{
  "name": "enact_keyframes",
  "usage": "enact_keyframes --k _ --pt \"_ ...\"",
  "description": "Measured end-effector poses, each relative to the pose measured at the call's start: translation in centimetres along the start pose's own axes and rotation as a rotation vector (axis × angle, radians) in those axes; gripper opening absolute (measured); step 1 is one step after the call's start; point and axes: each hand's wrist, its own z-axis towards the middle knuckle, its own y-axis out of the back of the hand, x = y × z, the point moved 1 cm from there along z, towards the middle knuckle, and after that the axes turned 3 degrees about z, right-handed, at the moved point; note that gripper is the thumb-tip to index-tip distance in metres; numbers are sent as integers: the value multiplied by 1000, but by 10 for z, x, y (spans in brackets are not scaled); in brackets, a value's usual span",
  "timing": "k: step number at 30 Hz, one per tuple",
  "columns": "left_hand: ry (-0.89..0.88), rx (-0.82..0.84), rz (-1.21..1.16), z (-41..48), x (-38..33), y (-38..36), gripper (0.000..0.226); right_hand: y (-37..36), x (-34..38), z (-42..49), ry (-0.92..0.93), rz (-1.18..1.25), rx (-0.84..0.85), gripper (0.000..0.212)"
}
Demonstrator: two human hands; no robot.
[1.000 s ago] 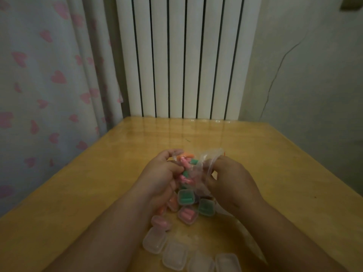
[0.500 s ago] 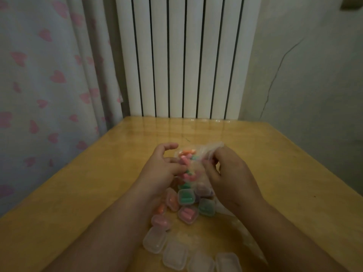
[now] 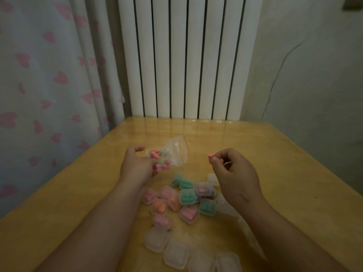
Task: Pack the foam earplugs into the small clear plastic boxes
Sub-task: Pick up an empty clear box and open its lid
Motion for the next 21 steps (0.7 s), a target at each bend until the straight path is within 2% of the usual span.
enact_keyframes --k 5,8,9,11,13,15,18,21 --pt "-55 -81 393 5 8 7 26 -2 1 -2 -4 -32 51 13" --pt "-8 -151 736 0 4 11 33 -2 2 -3 -12 -34 77 14" --pt "-37 -187 771 -5 -1 11 37 -1 3 -3 -20 -18 82 14" --pt "-216 -225 666 -17 -11 8 28 -1 5 -3 -49 34 103 15" --pt "-388 -95 423 -31 -19 2 16 -1 7 -4 -106 125 149 16" --pt "-461 153 248 -43 -22 -5 19 -2 8 -5 -166 212 206 16" --pt "-598 439 231 -57 -22 -15 33 -1 9 -5 -221 283 272 16" --pt "-685 470 306 -60 -18 -20 38 1 11 -6 -237 331 316 16"
